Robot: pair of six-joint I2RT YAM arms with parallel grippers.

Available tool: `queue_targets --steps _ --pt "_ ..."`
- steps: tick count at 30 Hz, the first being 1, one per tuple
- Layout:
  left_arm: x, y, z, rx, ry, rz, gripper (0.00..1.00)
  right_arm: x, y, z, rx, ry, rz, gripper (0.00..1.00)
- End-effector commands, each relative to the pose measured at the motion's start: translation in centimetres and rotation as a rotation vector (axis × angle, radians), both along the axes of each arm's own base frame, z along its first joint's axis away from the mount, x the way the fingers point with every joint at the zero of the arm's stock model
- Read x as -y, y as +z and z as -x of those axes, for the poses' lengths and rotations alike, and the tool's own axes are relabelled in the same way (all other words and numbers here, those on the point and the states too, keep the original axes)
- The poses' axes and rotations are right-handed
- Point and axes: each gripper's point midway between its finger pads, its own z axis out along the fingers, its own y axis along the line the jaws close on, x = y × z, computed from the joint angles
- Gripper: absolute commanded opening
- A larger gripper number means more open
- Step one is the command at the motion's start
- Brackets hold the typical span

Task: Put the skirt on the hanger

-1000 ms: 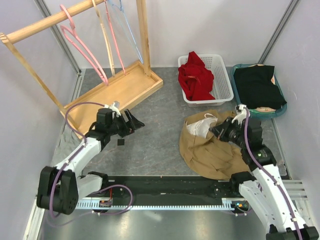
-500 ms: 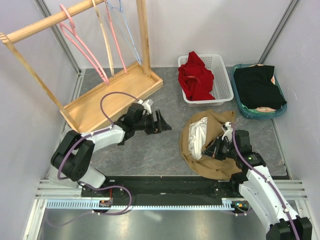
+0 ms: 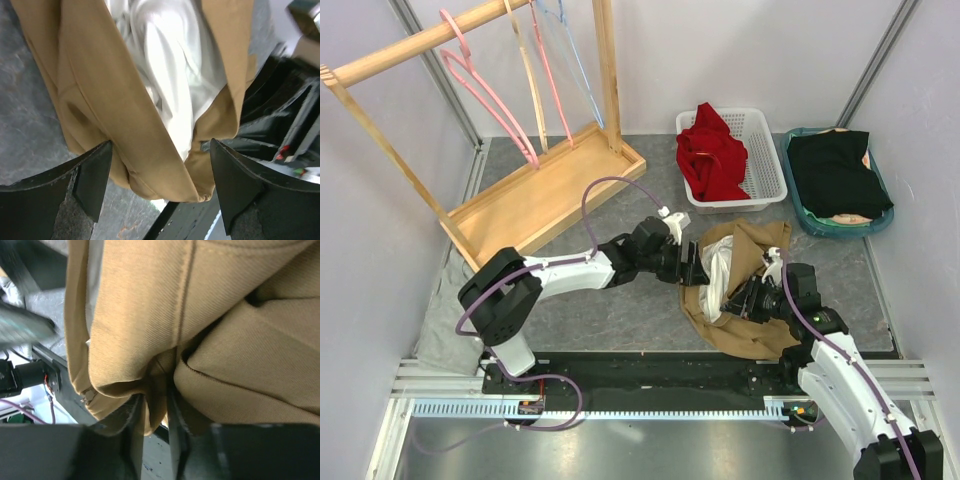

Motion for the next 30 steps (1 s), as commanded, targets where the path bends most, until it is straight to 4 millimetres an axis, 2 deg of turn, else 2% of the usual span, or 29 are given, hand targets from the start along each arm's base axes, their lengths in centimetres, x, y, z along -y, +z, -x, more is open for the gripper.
queue_targets --steps 1,2,4,5,7,8,11,12,13,15,16,17,19,21,24,25,30 --pt "-1.5 -2.4 1.1 0.069 0.013 -0.182 0.84 0.4 1.4 -1.6 0.053 -0.056 0.015 0.34" --pt "-2.0 -2.5 1.4 0.075 0.023 -0.206 0.84 0.5 1.7 -1.8 0.064 -0.065 0.015 0.36" --pt "-3.5 -4.0 2.4 0.061 0.055 -0.289 0.82 0.7 2.4 -2.4 0.086 -0.085 0.023 0.39" --pt "-3.8 -4.4 2.7 0.042 0.077 -0.297 0.71 0.8 2.6 -2.5 0.088 -0.090 0.026 0.40" --pt "-3.9 -5.2 3.5 0.021 0.069 -0.313 0.54 0.7 3.3 -2.8 0.103 -0.094 0.024 0.41" --pt "-3.8 -5.4 3.8 0.014 0.064 -0.322 0.35 0.8 3.6 -2.9 0.108 -0.097 0.028 0.42" --pt "-4.0 -6.0 4.5 0.003 0.067 -0.378 0.02 1.6 4.9 -3.6 0.136 -0.126 0.074 0.44" --pt "-4.0 -5.8 4.7 0.017 0.070 -0.389 0.02 2.1 5.1 -3.8 0.141 -0.137 0.105 0.45" --pt "-4.4 -5.8 4.7 0.037 0.080 -0.409 0.02 2.7 6.5 -4.7 0.181 -0.171 0.133 0.50" --pt "-5.2 -5.4 5.3 0.059 0.074 -0.439 0.02 3.7 7.7 -5.6 0.220 -0.207 0.183 0.56" --pt "-5.7 -5.3 5.3 0.083 0.074 -0.456 0.02 4.5 9.1 -6.8 0.266 -0.239 0.229 0.65" --pt "-6.3 -5.6 5.7 0.087 0.066 -0.476 0.02 5.0 9.6 -7.4 0.281 -0.263 0.252 0.68" --pt "-6.5 -4.7 6.3 0.116 0.048 -0.467 0.02 5.8 11.2 -9.3 0.322 -0.299 0.297 0.77" --pt "-6.7 -4.7 7.1 0.128 0.031 -0.470 0.02 6.6 11.9 -11.1 0.351 -0.346 0.346 0.84" --pt "-7.0 -4.5 7.6 0.144 0.038 -0.471 0.02 6.7 11.6 -13.8 0.342 -0.348 0.388 0.85" --pt "-7.1 -4.4 7.6 0.145 0.049 -0.469 0.02 6.6 10.9 -14.7 0.315 -0.335 0.404 0.85" --pt "-7.4 -5.2 8.1 0.133 0.057 -0.484 0.02 4.7 8.5 -17.1 0.282 -0.218 0.397 0.85"
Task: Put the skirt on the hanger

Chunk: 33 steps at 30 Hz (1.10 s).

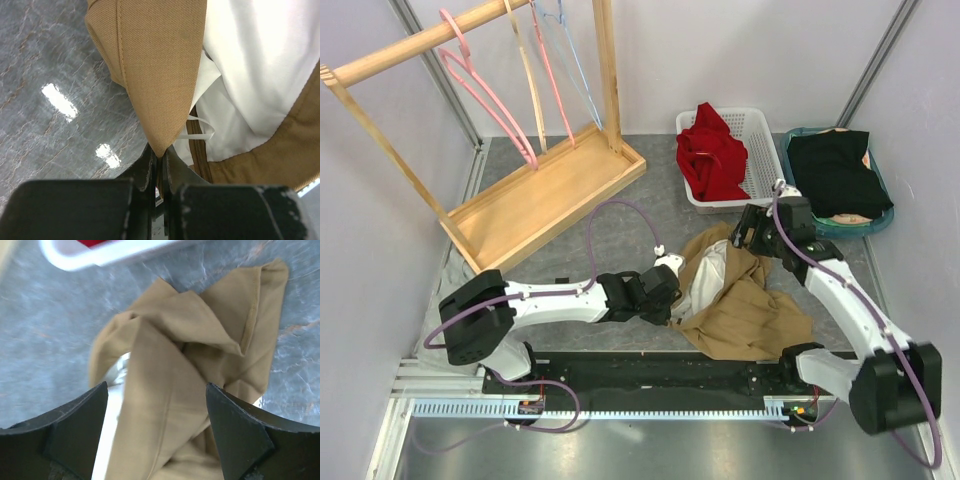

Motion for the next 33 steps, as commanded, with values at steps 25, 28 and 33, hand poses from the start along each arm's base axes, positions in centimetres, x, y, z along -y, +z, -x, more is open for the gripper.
queue_targets --steps 25,28,33 --pt "-9.7 21.0 -6.5 0.324 0.324 0.301 0.02 -4.3 14.9 -2.8 0.318 0.163 -0.167 0.00" --pt "-13.1 26.1 -6.5 0.434 0.362 0.305 0.02 -6.7 20.3 -1.6 0.413 0.244 -0.245 0.00" --pt "-16.6 32.0 -6.1 0.556 0.401 0.312 0.02 -10.2 28.5 0.9 0.556 0.348 -0.319 0.00"
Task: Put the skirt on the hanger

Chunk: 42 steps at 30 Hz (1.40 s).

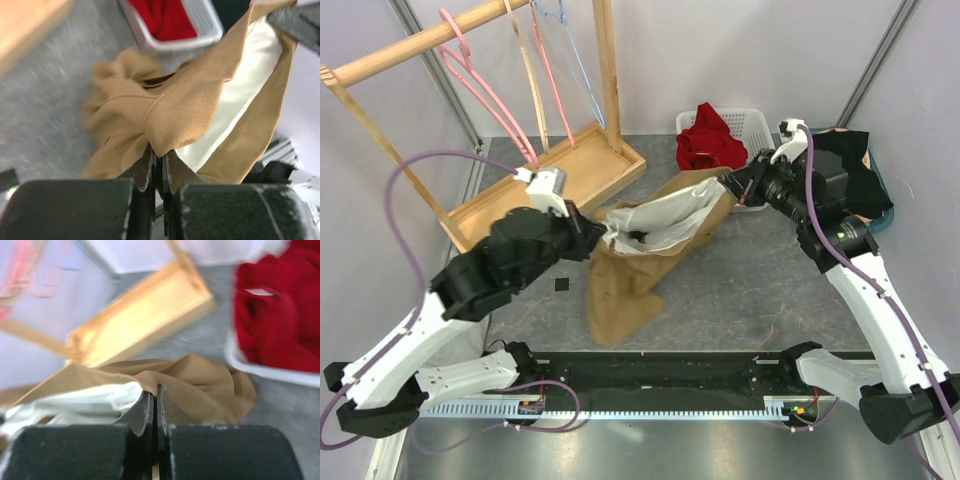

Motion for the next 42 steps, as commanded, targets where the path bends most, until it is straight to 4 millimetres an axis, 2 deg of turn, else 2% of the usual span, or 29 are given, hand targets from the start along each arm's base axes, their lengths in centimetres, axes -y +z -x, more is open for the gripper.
queue_targets --steps 1,3,5,7,9,10,11,12,13,14,15,16,17,18,19,20,21,22,23,24,27,30,31,32,34,35,38,39,42 --pt "-4.5 4.6 0.0 0.121 0.092 -0.078 0.02 -2.8 8.6 2.5 0.159 0.092 -0.107 0.00" --pt "-5.3 5.9 0.0 0.150 0.114 -0.083 0.02 -3.2 10.2 3.0 0.179 0.103 -0.121 0.00" --pt "-5.9 7.3 0.2 0.176 0.124 -0.070 0.02 -3.0 10.2 3.3 0.175 0.094 -0.116 0.00" --pt "-6.6 7.7 0.1 0.192 0.148 -0.078 0.02 -2.8 9.4 3.6 0.160 0.084 -0.114 0.00" --pt "-6.7 7.2 0.1 0.184 0.156 -0.083 0.02 -2.3 7.1 3.9 0.117 0.060 -0.104 0.00" --pt "-6.5 5.7 0.0 0.161 0.150 -0.100 0.02 -2.1 6.1 4.1 0.093 0.052 -0.103 0.00" --pt "-6.2 4.7 0.1 0.132 0.148 -0.094 0.02 -1.9 3.5 4.5 0.044 0.045 -0.089 0.00" --pt "-5.7 1.7 0.0 0.082 0.140 -0.132 0.02 -1.8 2.0 4.7 0.014 0.041 -0.087 0.00" --pt "-5.6 0.3 0.2 0.058 0.139 -0.129 0.02 -1.6 0.4 5.0 -0.017 0.033 -0.082 0.00" --pt "-5.0 -1.4 0.4 0.013 0.132 -0.106 0.02 -1.2 -3.3 5.5 -0.085 0.013 -0.067 0.00" --pt "-4.2 -5.2 0.3 -0.036 0.119 -0.128 0.02 -0.9 -5.3 5.9 -0.119 0.004 -0.056 0.00" --pt "-3.7 -6.7 0.6 -0.060 0.106 -0.109 0.02 -0.7 -7.2 6.2 -0.152 -0.008 -0.050 0.00" --pt "-2.7 -8.5 1.1 -0.112 0.082 -0.070 0.02 -0.3 -11.1 7.0 -0.223 -0.025 -0.033 0.00" --pt "-2.0 -12.0 1.0 -0.154 0.079 -0.074 0.02 0.1 -13.0 7.3 -0.255 -0.046 -0.027 0.00" --pt "-1.6 -13.6 1.3 -0.185 0.072 -0.060 0.02 0.3 -14.7 7.6 -0.283 -0.052 -0.022 0.00" --pt "-0.7 -15.2 1.6 -0.230 0.055 -0.032 0.02 0.6 -17.6 8.2 -0.323 -0.061 -0.004 0.00" --pt "-0.7 -18.3 2.0 -0.275 0.055 -0.060 0.02 1.1 -18.9 8.2 -0.343 -0.087 0.003 0.00" --pt "0.0 -19.0 1.8 -0.276 0.049 -0.029 0.02 1.2 -19.9 8.3 -0.347 -0.094 0.008 0.00" --pt "0.4 -20.4 1.9 -0.311 0.045 -0.034 0.02 1.5 -22.2 8.7 -0.390 -0.104 0.033 0.00" --pt "0.3 -22.2 2.2 -0.338 0.045 -0.056 0.02 1.8 -23.2 8.7 -0.402 -0.119 0.054 0.00" --pt "1.1 -24.3 2.4 -0.384 0.024 -0.079 0.02 2.4 -26.3 9.0 -0.466 -0.138 0.108 0.00" --pt "1.7 -24.8 2.5 -0.406 -0.003 -0.096 0.02 1.8 -26.6 9.1 -0.482 -0.102 0.107 0.00" --pt "1.7 -24.7 2.5 -0.404 -0.005 -0.098 0.02 1.3 -26.2 9.2 -0.475 -0.073 0.094 0.18" --pt "1.9 -24.5 2.5 -0.401 -0.014 -0.098 0.02 1.1 -25.4 9.0 -0.456 -0.062 0.085 0.31" --pt "2.2 -23.3 2.3 -0.378 -0.027 -0.086 0.02 0.6 -23.3 8.5 -0.408 -0.039 0.072 0.52" --pt "1.9 -23.1 2.3 -0.374 -0.029 -0.103 0.02 0.4 -22.6 8.5 -0.396 -0.025 0.066 0.56" --pt "1.4 -20.6 1.8 -0.332 -0.014 -0.113 0.26 0.1 -19.1 8.0 -0.328 0.001 0.064 0.65" --pt "1.1 -20.2 1.8 -0.325 -0.009 -0.122 0.42 0.1 -18.4 7.9 -0.313 0.007 0.067 0.66" --pt "-0.2 -18.3 1.7 -0.291 0.022 -0.151 0.63 0.1 -15.8 7.8 -0.264 0.029 0.093 0.67"
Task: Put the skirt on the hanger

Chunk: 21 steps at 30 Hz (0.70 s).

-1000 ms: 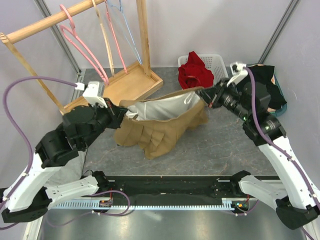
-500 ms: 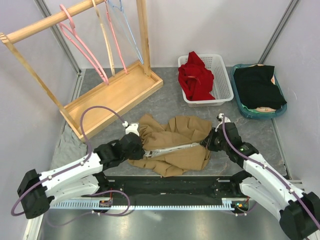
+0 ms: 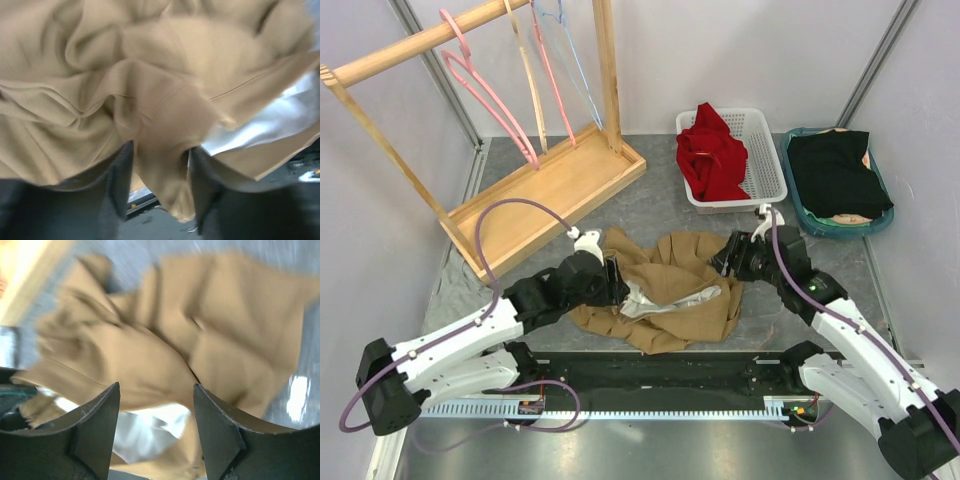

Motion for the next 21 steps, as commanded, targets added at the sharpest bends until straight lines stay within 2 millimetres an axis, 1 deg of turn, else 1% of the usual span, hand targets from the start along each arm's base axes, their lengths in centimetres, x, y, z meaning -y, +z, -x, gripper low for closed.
queue_targets --steps 1,2,3,4,5,6,7,8,9,10,11,13,14,16,17,19,20,21 --pt "-1.5 4.7 -1.0 0.098 0.040 -0.008 0.66 -0.5 6.4 -0.8 0.141 0.060 -0.003 0.68" --pt "-1.8 6.0 -1.2 0.122 0.055 0.003 0.70 -0.5 6.9 -0.9 0.151 0.066 0.000 0.68" --pt "-2.3 6.1 -0.9 0.119 0.056 -0.015 0.72 -0.6 7.3 -0.8 0.160 0.077 0.004 0.68" --pt "-2.7 6.5 -0.9 0.131 0.062 -0.022 0.73 -0.7 7.9 -0.9 0.172 0.086 -0.001 0.68" --pt "-2.8 8.0 -1.0 0.156 0.067 -0.001 0.73 -0.9 8.1 -0.9 0.177 0.094 -0.007 0.68" --pt "-3.2 8.6 -1.0 0.168 0.074 -0.004 0.74 -1.2 8.3 -0.8 0.182 0.119 -0.015 0.68" --pt "-3.8 8.9 -0.9 0.171 0.076 -0.028 0.74 -1.4 8.6 -0.8 0.185 0.130 -0.019 0.68" --pt "-4.5 10.9 -1.3 0.212 0.109 -0.023 0.75 -1.6 8.6 -0.9 0.184 0.137 -0.019 0.67" --pt "-5.1 11.9 -1.5 0.232 0.129 -0.030 0.75 -1.7 8.7 -0.8 0.183 0.142 -0.022 0.67" --pt "-6.3 12.1 -1.2 0.228 0.149 -0.078 0.75 -1.8 8.9 -0.9 0.188 0.146 -0.026 0.67" --pt "-7.6 14.9 -1.8 0.286 0.212 -0.075 0.75 -1.8 9.0 -0.8 0.189 0.147 -0.031 0.67" --pt "-9.6 17.3 -2.0 0.328 0.288 -0.092 0.75 -2.0 9.2 -0.8 0.198 0.151 -0.040 0.67" --pt "-11.3 20.0 -2.1 0.379 0.349 -0.090 0.76 -2.0 9.2 -0.8 0.198 0.154 -0.044 0.67" --pt "-12.7 22.6 -2.2 0.436 0.394 -0.087 0.77 -2.2 9.3 -0.8 0.201 0.156 -0.054 0.67" --pt "-13.7 25.1 -2.3 0.482 0.438 -0.062 0.77 -2.3 9.3 -0.7 0.199 0.161 -0.060 0.67" --pt "-14.1 27.0 -2.5 0.522 0.448 -0.065 0.77 -2.5 9.2 -0.7 0.198 0.163 -0.069 0.67" --pt "-14.7 28.9 -2.6 0.558 0.479 -0.041 0.77 -2.5 9.1 -0.7 0.194 0.164 -0.076 0.67" --pt "-14.7 29.7 -2.8 0.575 0.484 -0.041 0.77 -2.6 9.1 -0.7 0.195 0.167 -0.081 0.67"
